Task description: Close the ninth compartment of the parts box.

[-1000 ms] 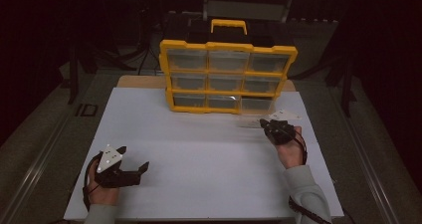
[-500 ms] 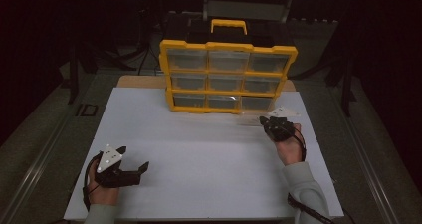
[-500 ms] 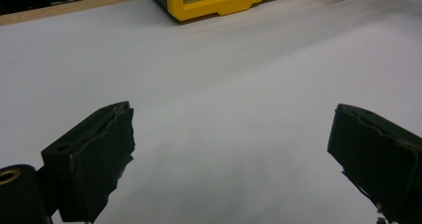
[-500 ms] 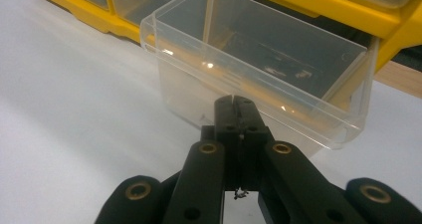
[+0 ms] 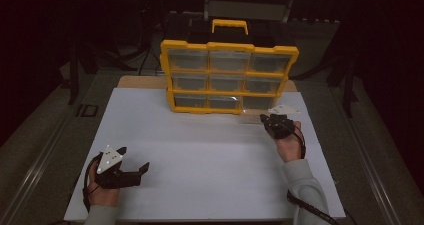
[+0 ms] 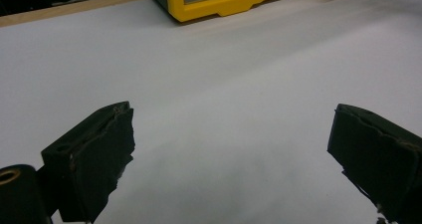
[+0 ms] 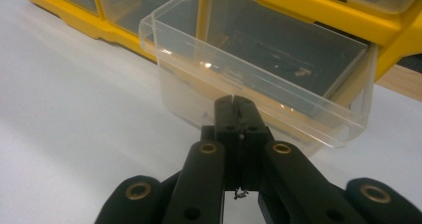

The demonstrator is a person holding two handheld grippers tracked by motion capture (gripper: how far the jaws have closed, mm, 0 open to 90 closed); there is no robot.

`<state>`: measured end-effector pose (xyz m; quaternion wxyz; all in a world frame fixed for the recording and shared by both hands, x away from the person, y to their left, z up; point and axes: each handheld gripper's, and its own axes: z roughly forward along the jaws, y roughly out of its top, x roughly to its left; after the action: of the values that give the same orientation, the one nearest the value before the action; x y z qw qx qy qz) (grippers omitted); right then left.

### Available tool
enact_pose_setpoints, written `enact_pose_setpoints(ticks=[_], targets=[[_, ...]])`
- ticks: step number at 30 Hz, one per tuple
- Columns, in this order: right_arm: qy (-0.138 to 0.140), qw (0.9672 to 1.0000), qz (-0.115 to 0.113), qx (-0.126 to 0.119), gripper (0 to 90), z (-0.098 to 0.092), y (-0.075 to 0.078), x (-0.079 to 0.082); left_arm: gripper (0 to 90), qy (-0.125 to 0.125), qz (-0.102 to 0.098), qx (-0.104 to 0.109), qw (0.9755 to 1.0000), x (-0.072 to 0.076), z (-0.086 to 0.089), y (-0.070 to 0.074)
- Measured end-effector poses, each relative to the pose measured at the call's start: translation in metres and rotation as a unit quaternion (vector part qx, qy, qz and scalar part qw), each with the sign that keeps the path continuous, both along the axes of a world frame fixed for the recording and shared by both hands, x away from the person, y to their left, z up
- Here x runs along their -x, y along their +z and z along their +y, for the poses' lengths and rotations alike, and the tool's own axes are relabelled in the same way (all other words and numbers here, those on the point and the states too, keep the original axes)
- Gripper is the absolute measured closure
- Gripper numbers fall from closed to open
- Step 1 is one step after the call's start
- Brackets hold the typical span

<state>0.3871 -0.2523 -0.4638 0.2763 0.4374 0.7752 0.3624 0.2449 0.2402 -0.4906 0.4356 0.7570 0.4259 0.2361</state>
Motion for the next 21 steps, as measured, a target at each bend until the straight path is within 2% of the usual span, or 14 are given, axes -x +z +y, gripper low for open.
enact_pose_setpoints(ticks=[21], targets=[[-0.004, 0.9999, -0.001, -0.009, 90.0, 0.001, 0.004, -0.017, 4.9, -0.001, 0.002, 0.0, 1.0, 0.0, 0.0, 0.0]])
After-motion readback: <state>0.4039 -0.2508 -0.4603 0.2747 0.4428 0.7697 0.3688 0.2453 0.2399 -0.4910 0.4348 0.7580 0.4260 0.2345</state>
